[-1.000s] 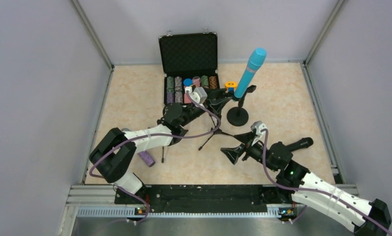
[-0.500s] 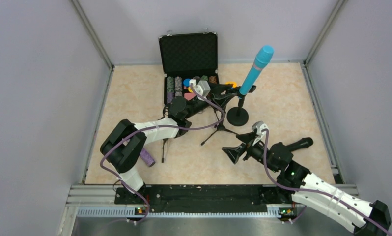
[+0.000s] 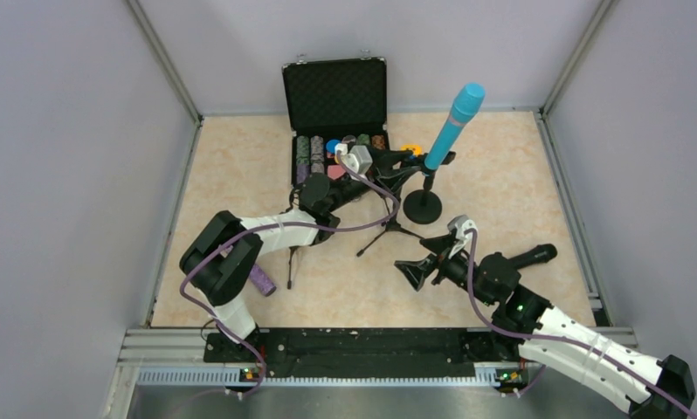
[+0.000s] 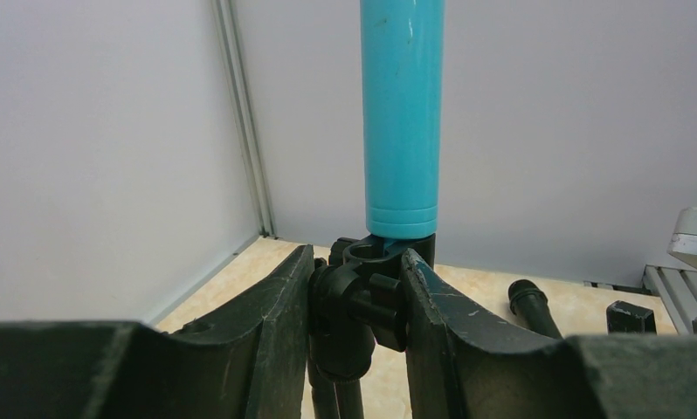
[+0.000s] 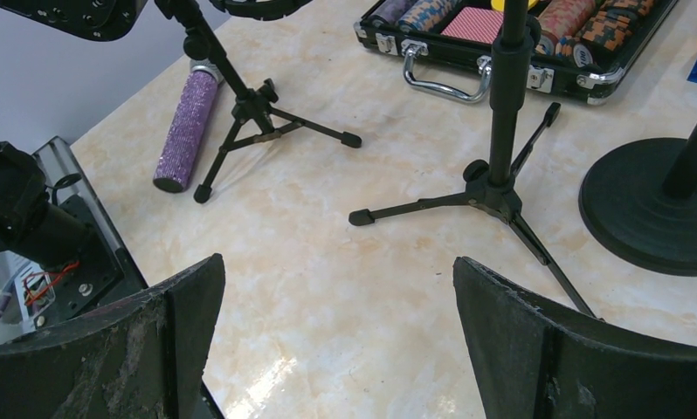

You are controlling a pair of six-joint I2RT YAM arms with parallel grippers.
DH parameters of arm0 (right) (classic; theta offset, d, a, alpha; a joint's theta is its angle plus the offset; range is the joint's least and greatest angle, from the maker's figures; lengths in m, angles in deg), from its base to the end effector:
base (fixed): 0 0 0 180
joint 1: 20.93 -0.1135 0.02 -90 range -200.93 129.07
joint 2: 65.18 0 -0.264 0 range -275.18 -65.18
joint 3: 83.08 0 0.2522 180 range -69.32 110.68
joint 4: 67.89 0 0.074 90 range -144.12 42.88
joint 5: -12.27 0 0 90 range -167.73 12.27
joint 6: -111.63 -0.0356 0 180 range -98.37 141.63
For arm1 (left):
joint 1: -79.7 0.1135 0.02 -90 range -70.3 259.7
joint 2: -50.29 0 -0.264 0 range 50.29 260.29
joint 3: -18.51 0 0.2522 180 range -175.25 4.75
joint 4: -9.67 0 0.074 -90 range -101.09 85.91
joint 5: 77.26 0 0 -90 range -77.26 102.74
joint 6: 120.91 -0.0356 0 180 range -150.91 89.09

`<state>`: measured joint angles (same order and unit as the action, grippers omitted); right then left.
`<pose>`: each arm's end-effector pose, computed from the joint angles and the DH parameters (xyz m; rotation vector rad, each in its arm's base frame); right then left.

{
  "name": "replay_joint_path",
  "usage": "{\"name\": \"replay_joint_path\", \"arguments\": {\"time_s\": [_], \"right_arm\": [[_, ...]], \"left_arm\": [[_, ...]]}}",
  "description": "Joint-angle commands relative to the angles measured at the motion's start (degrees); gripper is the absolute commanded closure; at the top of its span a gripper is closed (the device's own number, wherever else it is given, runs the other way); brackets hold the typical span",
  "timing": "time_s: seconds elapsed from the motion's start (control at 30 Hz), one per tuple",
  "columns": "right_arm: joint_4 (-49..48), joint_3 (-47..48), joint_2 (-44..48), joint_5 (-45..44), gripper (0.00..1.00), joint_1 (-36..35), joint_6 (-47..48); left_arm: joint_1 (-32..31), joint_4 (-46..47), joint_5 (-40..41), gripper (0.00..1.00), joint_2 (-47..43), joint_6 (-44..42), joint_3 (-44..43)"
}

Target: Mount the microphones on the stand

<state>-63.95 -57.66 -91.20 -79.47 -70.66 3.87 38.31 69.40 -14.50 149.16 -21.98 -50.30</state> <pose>0.0940 0.1093 0.2180 -0.4514 1.6637 0.8627 0.2674 -0.2574 0.3003 0.7366 0.9141 -1.0303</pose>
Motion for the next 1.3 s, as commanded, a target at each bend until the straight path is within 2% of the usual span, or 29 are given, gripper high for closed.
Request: {"name": "replay_joint_path", "arguments": {"time_s": [0.0, 0.1, 0.13, 0.37, 0.57, 0.67, 0.77, 1.03, 1.27], "right_arm": [[-2.54, 1.68, -1.03, -0.34, 0.01, 0.43, 0.39], [-3.47, 1.67, -2.31, 0.25, 0.01, 0.41, 0.2], [-3.74, 1.77, -2.72, 0.33, 0.01, 0.44, 0.11], [-5.82, 1.92, -4.84, 0.99, 0.01, 0.45, -0.27], [-5.73, 2.2, -5.29, 1.23, 0.01, 0.43, -0.32], [-5.72, 2.16, -5.31, 1.17, 0.01, 0.43, -0.32], [-5.95, 2.09, -5.36, 1.03, 0.01, 0.42, -0.36], [-6.27, 2.07, -6.14, 1.17, 0.01, 0.42, -0.59], [-7.28, 2.62, -8.19, 1.47, 0.01, 0.41, -1.28]], "left_arm": [[0.17, 5.17, 2.5, 1.0, -2.81, -0.6, 1.24], [0.1, 5.06, 4.39, 1.0, -4.21, -1.54, 2.89], [0.15, 5.08, 5.44, 0.97, -4.76, -1.62, 3.57], [0.16, 4.02, 7.73, 0.62, -6.84, -3.2, 5.6], [0.16, 2.97, 7.78, 0.28, -7.93, -2.9, 5.4], [0.15, 2.97, 8.64, 0.16, -8.91, -2.87, 5.55], [0.16, 2.53, 9.11, 0.12, -10.18, -2.9, 5.71], [0.12, -2.21, 9.17, 0.08, -14.88, -2.49, 6.39], [0.16, -13.51, 7.01, 0.04, -21.61, -1.57, 6.92]]}}
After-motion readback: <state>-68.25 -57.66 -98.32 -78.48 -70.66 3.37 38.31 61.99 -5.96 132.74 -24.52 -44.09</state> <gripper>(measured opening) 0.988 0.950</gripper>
